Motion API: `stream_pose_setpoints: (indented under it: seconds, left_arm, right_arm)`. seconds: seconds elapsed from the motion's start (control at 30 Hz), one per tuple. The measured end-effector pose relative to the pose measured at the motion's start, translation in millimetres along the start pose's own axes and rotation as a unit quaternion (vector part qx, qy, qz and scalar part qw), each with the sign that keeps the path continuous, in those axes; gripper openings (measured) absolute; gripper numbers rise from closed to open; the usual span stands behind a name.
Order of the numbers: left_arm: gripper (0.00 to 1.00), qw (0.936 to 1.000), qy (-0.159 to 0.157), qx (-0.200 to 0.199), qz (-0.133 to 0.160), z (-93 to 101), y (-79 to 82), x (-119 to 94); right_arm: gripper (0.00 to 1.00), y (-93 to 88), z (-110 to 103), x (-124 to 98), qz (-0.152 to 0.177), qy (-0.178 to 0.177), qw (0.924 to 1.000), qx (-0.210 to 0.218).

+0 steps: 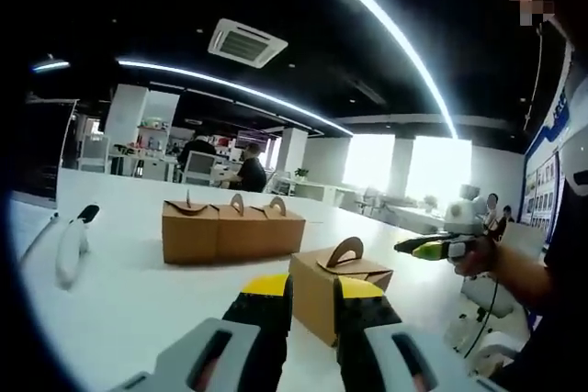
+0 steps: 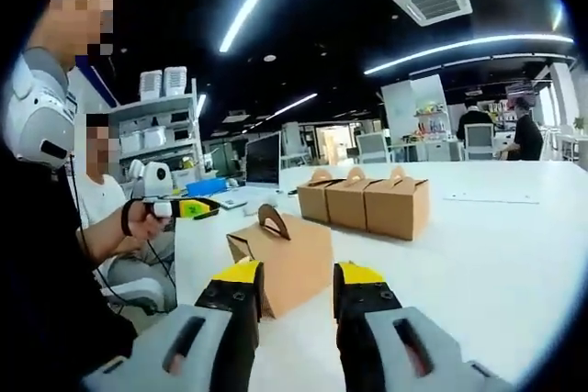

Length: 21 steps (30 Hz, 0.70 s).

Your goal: Pick up one paper box from the group, open the paper box, and remove the item inside

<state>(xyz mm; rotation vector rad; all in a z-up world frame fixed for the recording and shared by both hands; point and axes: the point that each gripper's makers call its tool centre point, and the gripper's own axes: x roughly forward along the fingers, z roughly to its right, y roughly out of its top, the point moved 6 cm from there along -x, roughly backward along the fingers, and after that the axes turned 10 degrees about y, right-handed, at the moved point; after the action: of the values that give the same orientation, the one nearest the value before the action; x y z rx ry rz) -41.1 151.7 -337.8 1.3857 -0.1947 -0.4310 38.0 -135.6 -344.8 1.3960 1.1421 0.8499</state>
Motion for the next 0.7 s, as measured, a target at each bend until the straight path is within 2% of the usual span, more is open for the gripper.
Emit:
stream_pose_setpoints:
  seconds: [0.13,0.33,0.53,0.7]
  left_arm:
    - [0.2,1.0,0.002,0.0,-0.001,0.5,-1.9,-3.6]
    - [0.2,0.9999,0.001,0.0,0.016,0.8,2.4,-8.1]
    - [0.2,1.0,-0.002,-0.007,0.006,-0.7,-3.8,-0.8]
    - [0.2,1.0,-0.003,0.003,0.008,1.0,2.9,-1.9]
  right_arm:
    - [0.31,0.5,-1.6,2.3,-0.002,0.004,1.0,0.003]
    - [0.31,18.6,-3.4,6.0,-0.013,0.01,0.9997,-0.02]
    - [0.31,13.2,3.5,6.8,-0.02,-0.003,0.9997,-0.016]
    - [0.3,15.4,-4.7,5.5,-0.008,0.007,0.9998,-0.017]
